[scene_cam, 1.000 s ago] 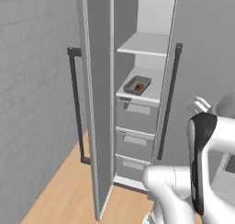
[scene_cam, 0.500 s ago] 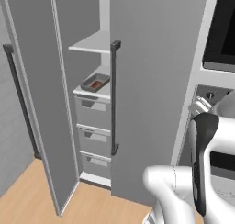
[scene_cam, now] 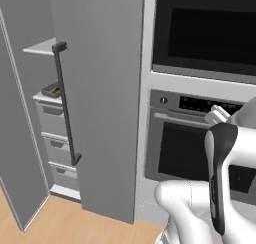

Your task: Take the meat container that has the chicken drumstick and place it on the second highest rack of the freezer. Then take the vegetable container that has the corn and garlic and place it on the highest rack of the freezer.

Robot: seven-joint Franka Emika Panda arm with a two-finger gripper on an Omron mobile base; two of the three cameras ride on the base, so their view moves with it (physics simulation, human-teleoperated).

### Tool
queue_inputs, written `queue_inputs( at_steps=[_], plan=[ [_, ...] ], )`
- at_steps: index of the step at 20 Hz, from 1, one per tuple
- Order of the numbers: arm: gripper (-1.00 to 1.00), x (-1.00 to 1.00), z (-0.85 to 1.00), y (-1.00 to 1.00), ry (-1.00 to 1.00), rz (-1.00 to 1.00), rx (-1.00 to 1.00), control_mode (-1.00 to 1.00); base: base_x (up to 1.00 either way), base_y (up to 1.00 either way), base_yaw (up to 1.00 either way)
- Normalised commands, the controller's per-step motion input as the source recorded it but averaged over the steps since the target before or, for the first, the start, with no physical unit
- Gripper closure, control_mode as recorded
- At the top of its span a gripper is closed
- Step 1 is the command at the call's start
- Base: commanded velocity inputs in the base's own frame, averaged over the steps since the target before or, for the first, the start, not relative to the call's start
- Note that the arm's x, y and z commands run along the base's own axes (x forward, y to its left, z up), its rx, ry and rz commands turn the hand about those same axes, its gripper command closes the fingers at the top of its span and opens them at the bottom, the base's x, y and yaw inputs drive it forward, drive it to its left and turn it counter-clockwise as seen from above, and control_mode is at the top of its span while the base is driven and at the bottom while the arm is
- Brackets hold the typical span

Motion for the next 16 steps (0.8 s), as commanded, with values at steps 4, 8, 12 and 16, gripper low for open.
queue_inputs(
  at_steps=[4, 8, 12, 16],
  plan=[
    [-1.0, 0.0, 0.0, 0.0, 0.0, 0.0, 0.0, 1.0, -0.62, -1.0, -0.04],
    [-1.0, 0.0, 0.0, 0.0, 0.0, 0.0, 0.0, 1.0, -0.33, -1.0, -0.09],
    [-1.0, 0.0, 0.0, 0.0, 0.0, 0.0, 0.0, 1.0, -0.02, -1.0, -0.04],
    [-1.0, 0.0, 0.0, 0.0, 0.0, 0.0, 0.0, 1.0, 0.13, -1.0, -0.03]
  ],
)
